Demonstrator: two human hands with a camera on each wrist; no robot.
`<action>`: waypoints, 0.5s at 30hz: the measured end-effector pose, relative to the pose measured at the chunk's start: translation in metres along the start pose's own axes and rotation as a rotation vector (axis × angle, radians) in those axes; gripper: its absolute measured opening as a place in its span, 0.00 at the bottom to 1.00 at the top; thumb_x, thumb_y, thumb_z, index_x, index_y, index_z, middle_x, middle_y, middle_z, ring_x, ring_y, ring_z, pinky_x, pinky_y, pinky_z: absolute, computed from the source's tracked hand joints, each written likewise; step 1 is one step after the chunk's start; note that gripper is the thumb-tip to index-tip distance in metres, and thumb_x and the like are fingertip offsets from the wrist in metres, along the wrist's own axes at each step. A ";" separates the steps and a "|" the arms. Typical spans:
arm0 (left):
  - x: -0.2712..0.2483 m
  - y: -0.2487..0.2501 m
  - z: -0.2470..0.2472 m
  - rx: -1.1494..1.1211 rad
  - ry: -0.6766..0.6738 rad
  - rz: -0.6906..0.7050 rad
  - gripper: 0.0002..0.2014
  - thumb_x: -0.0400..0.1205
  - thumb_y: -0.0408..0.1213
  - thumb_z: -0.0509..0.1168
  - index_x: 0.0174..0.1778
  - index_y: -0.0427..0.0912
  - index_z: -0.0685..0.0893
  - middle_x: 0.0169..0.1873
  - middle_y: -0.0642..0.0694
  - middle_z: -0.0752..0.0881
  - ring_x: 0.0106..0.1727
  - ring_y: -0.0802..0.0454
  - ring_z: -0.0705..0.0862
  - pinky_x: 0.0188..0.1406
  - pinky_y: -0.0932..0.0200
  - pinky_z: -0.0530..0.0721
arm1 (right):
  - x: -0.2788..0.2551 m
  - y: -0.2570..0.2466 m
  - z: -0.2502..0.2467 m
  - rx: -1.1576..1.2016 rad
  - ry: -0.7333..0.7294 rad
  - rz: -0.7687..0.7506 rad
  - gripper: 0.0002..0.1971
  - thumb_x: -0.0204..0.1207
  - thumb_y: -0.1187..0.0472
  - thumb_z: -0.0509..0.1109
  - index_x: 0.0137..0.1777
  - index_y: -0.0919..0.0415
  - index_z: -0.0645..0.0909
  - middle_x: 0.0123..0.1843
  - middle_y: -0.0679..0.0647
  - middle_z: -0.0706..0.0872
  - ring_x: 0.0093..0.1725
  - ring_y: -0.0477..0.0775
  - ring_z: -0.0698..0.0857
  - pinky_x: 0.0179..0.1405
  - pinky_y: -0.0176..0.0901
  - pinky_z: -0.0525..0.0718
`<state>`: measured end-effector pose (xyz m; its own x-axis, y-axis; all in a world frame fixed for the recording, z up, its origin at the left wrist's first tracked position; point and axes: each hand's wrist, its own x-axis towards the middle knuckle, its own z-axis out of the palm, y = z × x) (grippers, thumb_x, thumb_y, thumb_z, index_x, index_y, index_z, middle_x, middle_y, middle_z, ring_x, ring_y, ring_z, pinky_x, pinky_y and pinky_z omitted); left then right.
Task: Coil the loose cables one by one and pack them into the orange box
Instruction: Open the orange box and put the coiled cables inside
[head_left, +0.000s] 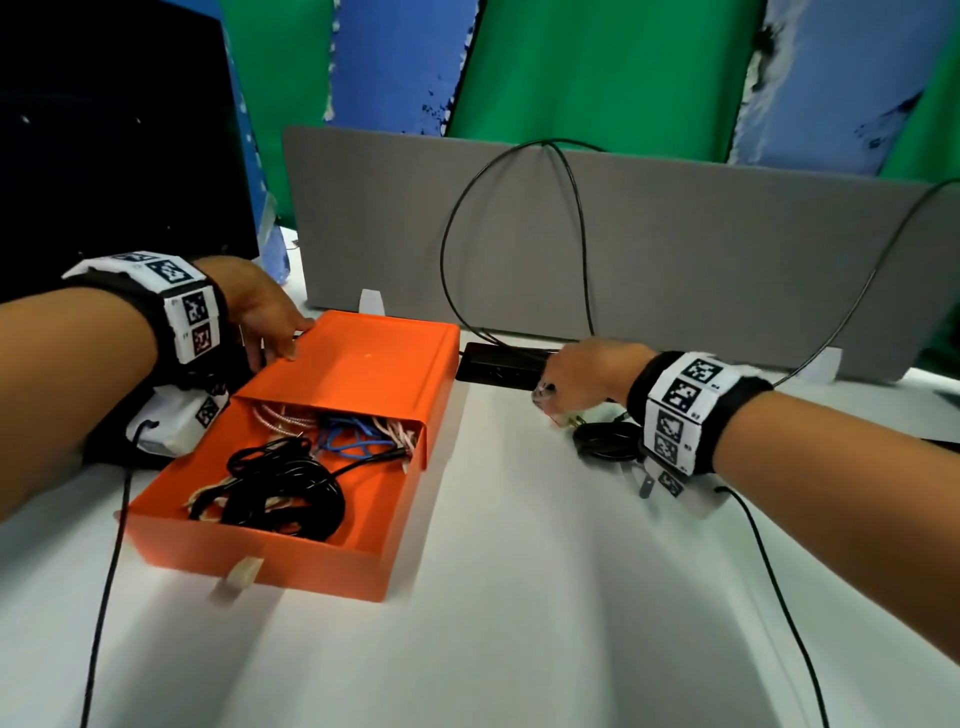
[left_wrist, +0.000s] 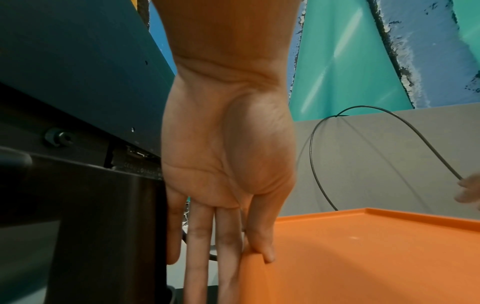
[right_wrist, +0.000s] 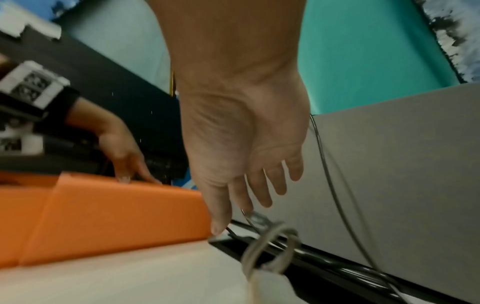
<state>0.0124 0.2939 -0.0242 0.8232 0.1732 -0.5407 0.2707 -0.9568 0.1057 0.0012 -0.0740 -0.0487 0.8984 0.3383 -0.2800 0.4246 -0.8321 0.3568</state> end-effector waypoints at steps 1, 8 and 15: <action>0.000 -0.001 0.000 0.002 0.001 0.000 0.37 0.89 0.33 0.59 0.87 0.49 0.42 0.49 0.40 0.88 0.46 0.43 0.89 0.68 0.41 0.81 | 0.002 0.001 0.008 -0.001 -0.036 0.014 0.18 0.81 0.44 0.66 0.58 0.58 0.82 0.51 0.52 0.85 0.47 0.55 0.84 0.47 0.46 0.82; -0.006 0.003 0.002 -0.011 0.025 0.015 0.36 0.88 0.31 0.60 0.87 0.46 0.46 0.47 0.38 0.88 0.42 0.44 0.89 0.66 0.44 0.82 | 0.015 0.011 0.041 0.196 0.038 0.043 0.11 0.77 0.55 0.73 0.53 0.57 0.77 0.49 0.54 0.83 0.47 0.59 0.85 0.44 0.46 0.83; -0.012 0.004 0.002 -0.001 0.014 0.012 0.34 0.89 0.31 0.58 0.87 0.45 0.46 0.49 0.39 0.87 0.44 0.45 0.88 0.62 0.47 0.82 | 0.016 0.015 0.035 0.328 0.121 0.045 0.13 0.66 0.57 0.79 0.36 0.53 0.75 0.39 0.51 0.81 0.40 0.58 0.83 0.29 0.40 0.72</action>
<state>0.0027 0.2876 -0.0190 0.8331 0.1645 -0.5280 0.2610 -0.9587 0.1131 0.0178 -0.0968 -0.0793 0.9305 0.3316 -0.1557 0.3434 -0.9376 0.0552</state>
